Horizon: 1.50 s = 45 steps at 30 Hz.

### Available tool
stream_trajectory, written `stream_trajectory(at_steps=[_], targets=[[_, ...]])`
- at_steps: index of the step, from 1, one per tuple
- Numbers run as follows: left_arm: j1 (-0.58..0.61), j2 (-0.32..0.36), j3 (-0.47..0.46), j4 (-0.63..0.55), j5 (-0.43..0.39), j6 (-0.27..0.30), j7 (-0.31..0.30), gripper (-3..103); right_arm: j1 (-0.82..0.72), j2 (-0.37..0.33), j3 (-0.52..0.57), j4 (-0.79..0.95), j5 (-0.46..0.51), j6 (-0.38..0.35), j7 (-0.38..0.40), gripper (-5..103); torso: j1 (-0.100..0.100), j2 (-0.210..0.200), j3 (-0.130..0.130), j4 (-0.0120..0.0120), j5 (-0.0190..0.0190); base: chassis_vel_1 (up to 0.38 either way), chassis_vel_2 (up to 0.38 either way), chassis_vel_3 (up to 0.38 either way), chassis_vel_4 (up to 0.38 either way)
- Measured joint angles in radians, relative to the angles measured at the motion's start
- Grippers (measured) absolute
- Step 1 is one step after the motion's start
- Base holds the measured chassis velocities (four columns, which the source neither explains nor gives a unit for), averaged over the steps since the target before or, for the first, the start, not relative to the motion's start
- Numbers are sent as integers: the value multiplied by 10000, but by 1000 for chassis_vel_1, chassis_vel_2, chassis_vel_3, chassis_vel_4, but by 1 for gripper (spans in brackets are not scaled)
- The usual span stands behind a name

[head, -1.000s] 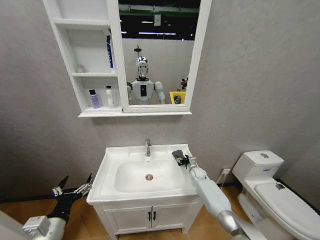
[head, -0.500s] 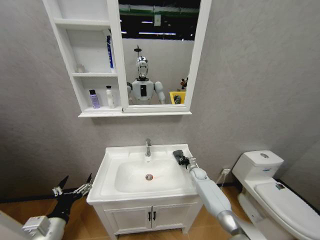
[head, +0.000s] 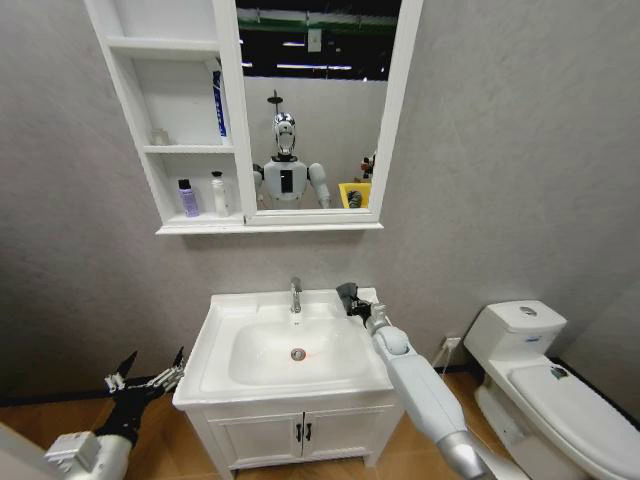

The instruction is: Move facial cleanser and shampoo from washbasin to cabinet, then wipe washbasin with towel.

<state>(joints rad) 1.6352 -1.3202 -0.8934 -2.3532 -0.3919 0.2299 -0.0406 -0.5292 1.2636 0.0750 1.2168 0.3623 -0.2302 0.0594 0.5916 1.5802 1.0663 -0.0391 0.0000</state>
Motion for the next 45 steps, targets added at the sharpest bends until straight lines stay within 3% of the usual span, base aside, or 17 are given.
stream_trajectory(at_steps=[5, 10, 17, 26, 30, 45], targets=[[0, 0, 0, 0, -1, 0, 0, 100, -408, -296, -550, 154, 258, -567, 242, 2, -1, 0, 0, -10, 0, 0, 0, 0, 0], [0, 0, 0, 1, 0, 0, 1, 100, -438, -444, -944, 217, 1723, -1709, 635, 2, 0, 0, 0, -7, -1, 0, 0, 0, 0], [0, 0, 0, 0, 0, -1, 1, 100, -96, -132, -1549, -561, 2532, -2484, 988, 2, 0, -1, 1, -3, 2, 0, 0, 0, 0], [0, 0, 0, 0, -1, -1, 1, 100, 463, 237, -1987, -2075, 2128, -2292, 839, 2, -1, -1, -1, -5, -2, 0, 0, 0, 0], [0, 0, 0, 0, -1, -2, 1, 100, 831, 636, -2016, -3206, 1447, -1917, 364, 2, -1, -1, -1, -5, -2, 0, 0, 0, 0], [0, 0, 0, 1, -1, -2, 1, 100, 1376, 2008, -2248, -4408, 2004, -2248, 246, 2, 1, -1, 1, -6, -3, 0, 0, 0, 0]])
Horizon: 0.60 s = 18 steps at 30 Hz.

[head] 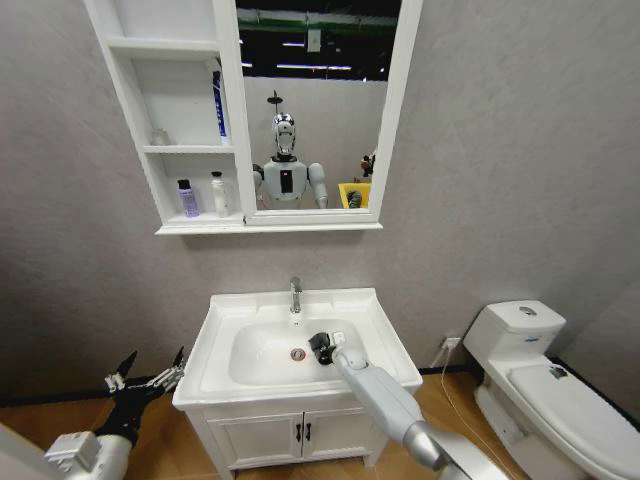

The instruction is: Move facial cleanser and shampoo from washbasin to cabinet, then wipe washbasin with towel.

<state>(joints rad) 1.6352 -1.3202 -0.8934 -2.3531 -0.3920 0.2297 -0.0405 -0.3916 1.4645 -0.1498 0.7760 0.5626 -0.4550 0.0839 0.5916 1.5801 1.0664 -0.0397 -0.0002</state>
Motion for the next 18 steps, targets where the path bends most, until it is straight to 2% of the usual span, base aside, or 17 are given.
stream_trajectory(at_steps=[3, 8, 12, 14, 15, 18], targets=[[0, 0, 0, -1, 0, 0, 0, 100, -18, 370, -18, -136, -50, 14, -75, 2, 0, 0, 0, 0, 0, 0, 0, 0, 0], [0, 0, 0, 0, 0, 0, 0, 100, 133, 1210, 57, -653, -275, 294, -646, 2, 0, 0, 0, 1, 0, 0, 0, 0, 0], [0, 0, 0, 0, 0, 0, 0, 100, 224, 1451, 68, -767, -265, 404, -898, 2, 1, -1, 0, 9, 2, 0, 0, 0, 0], [-1, 0, 0, 0, 0, 0, -1, 100, 155, 1479, -24, -545, -45, 418, -1046, 2, 1, 0, 0, -2, -2, 0, 0, 0, 0], [-1, 0, 0, 0, 0, 0, -1, 100, 81, 1486, -81, -409, 28, 416, -1082, 2, 1, 0, 0, 0, 2, 0, 0, 0, 0], [0, 0, 0, 0, 0, 0, 0, 100, -72, 1479, -76, -296, 80, 369, -889, 2, 0, 0, 0, 2, 2, 0, 0, 0, 0]])
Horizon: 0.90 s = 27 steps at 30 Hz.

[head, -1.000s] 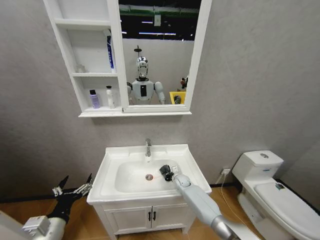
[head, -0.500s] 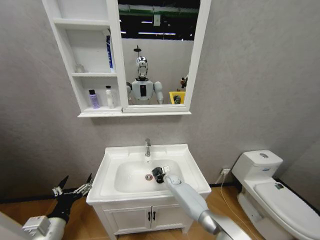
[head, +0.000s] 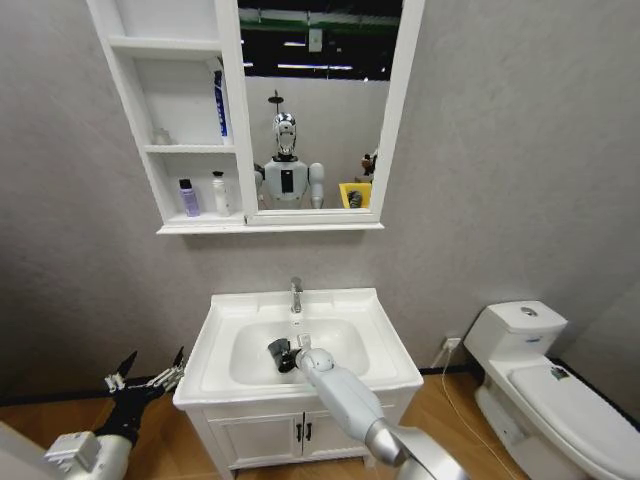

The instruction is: Move facial cleanser and shampoo from washbasin to cabinet, then wipe washbasin with towel.

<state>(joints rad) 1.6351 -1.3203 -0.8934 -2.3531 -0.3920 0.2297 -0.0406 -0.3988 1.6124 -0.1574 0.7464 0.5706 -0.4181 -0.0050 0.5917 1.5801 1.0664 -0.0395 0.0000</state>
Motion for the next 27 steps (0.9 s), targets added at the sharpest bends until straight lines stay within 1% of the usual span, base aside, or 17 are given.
stream_trajectory(at_steps=[1, 3, 4, 5, 7, 8, 10, 12, 14, 17, 20, 21, 23, 24, 25, 26, 27], targets=[[0, 1, 0, 0, 0, 0, 0, 100, -24, -61, 65, -12, -62, -26, 206, 2, 0, 0, -1, 6, 4, 0, 0, 0, 0], [0, 0, 0, 0, 0, 1, 0, 100, -37, -158, 99, 2, -122, -50, 331, 2, 0, 0, -1, 8, 4, 0, 0, 0, 0], [0, 0, 0, 0, 0, 0, 0, 100, -84, -488, 155, 129, -284, -111, 496, 2, 0, 0, -1, 2, 1, 0, 0, 0, 0], [0, 0, 0, 0, 0, 0, 0, 100, -84, -488, 155, 129, -284, -111, 496, 2, 0, 0, -1, 2, 1, 0, 0, 0, 0], [0, 0, 0, 0, 0, 0, 0, 100, -123, -1261, 103, 551, -544, -244, 703, 2, 0, 0, -1, -8, 2, 0, 0, 0, 0], [0, 0, 0, 0, 0, 0, 0, 100, -123, -1261, 103, 551, -544, -244, 703, 2, 0, 0, -1, -8, 2, 0, 0, 0, 0], [0, 0, 0, 0, 0, 0, 0, 100, -42, -1730, 124, 779, -578, -390, 953, 2, 0, 0, -1, -10, 2, 0, 0, 0, 0], [1, 0, 0, 0, 0, 0, 0, 100, 59, -1922, 166, 812, -549, -467, 1000, 2, 0, 0, -1, -6, 1, 0, 0, 0, 0], [0, 0, 0, 0, 0, 0, 0, 100, 112, -1937, 183, 724, -494, -481, 988, 2, 0, 0, -2, -5, 1, 0, 0, 0, 0], [0, 1, 0, 0, 0, 0, 0, 100, 123, -1719, 193, 489, -375, -487, 932, 2, 0, 0, -1, -3, 0, 0, 0, 0, 0], [0, 1, 0, -1, 0, 0, 0, 100, 76, -1182, 26, 233, -306, -455, 794, 2, -1, 0, -1, -1, 0, 0, 0, 0, 0], [0, 1, 0, -1, 0, 0, 0, 100, 76, -1182, 26, 233, -306, -455, 794, 2, -1, 0, -1, -1, 0, 0, 0, 0, 0], [0, 1, 0, 0, 0, 0, 0, 100, 116, -577, -47, -57, -241, -381, 737, 2, 0, 0, -2, 1, -1, 0, 0, 0, 0], [0, 1, 0, 0, 0, 0, 0, 100, 131, -397, -63, -116, -234, -360, 734, 2, 0, 0, -2, 1, -1, 0, 0, 0, 0], [0, 1, 0, 0, 0, 0, 0, 100, 131, -397, -63, -116, -234, -360, 734, 2, 0, 0, -2, 1, -1, 0, 0, 0, 0], [0, 1, 0, -1, 0, 0, 0, 100, 131, -88, -104, -136, -235, -349, 694, 2, 0, 0, -1, 10, 3, 0, 0, 0, 0], [0, 0, 0, 0, 0, 0, 0, 100, 99, -40, -106, -80, -233, -386, 709, 2, 0, 0, -2, 8, -2, 0, 0, 0, 0]])
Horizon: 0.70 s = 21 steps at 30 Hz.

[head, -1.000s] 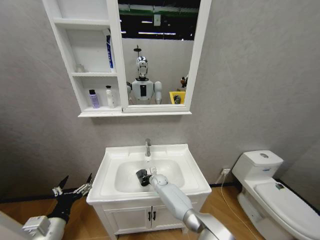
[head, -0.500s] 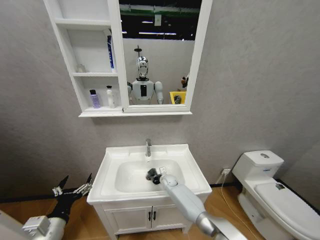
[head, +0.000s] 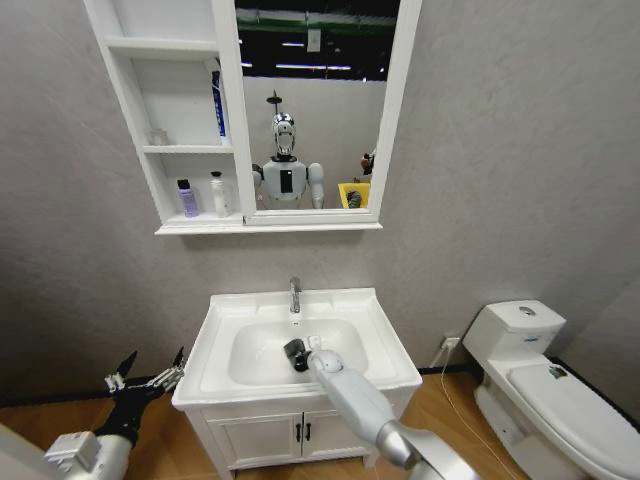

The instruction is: Move facial cleanser and shampoo from washbasin to cabinet, then wipe washbasin with towel.

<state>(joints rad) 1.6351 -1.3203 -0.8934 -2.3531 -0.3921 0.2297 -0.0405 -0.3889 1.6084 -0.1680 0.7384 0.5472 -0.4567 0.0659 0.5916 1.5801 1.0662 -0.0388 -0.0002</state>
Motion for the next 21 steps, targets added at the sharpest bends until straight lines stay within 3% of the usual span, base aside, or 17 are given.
stream_trajectory(at_steps=[3, 5, 10, 13, 16, 21], targets=[[0, 0, 0, 0, 0, 0, 0, 100, -96, 12, -10, 98, -28, -15, 40, 2, 0, 0, 0, -8, 0, 0, 0, 0, 0], [0, 0, 0, 0, 0, 0, 0, 100, -207, -289, 83, 233, -122, -15, 18, 2, 0, 0, 0, 0, 5, 0, 0, 0, 0], [0, 0, 0, 0, 0, 0, 0, 100, -303, -1330, 370, 465, -340, 52, -106, 2, -1, 0, -1, -13, 3, 0, 0, 0, 0], [0, 0, 1, 0, 0, 0, 0, 100, -259, -1487, 380, 453, -415, 122, -128, 2, -1, 0, 0, -17, 2, 0, 0, 0, 0], [0, 0, 0, 0, 0, 0, 0, 100, -201, -1291, 327, 341, -428, 122, -76, 2, -1, 0, -1, -18, -1, 0, 0, 0, 0], [-1, 1, 2, 0, 0, 0, 2, 100, 20, -236, -30, -289, -446, 366, -189, 2, 0, 0, 2, -3, 2, 0, 0, 0, 0]])
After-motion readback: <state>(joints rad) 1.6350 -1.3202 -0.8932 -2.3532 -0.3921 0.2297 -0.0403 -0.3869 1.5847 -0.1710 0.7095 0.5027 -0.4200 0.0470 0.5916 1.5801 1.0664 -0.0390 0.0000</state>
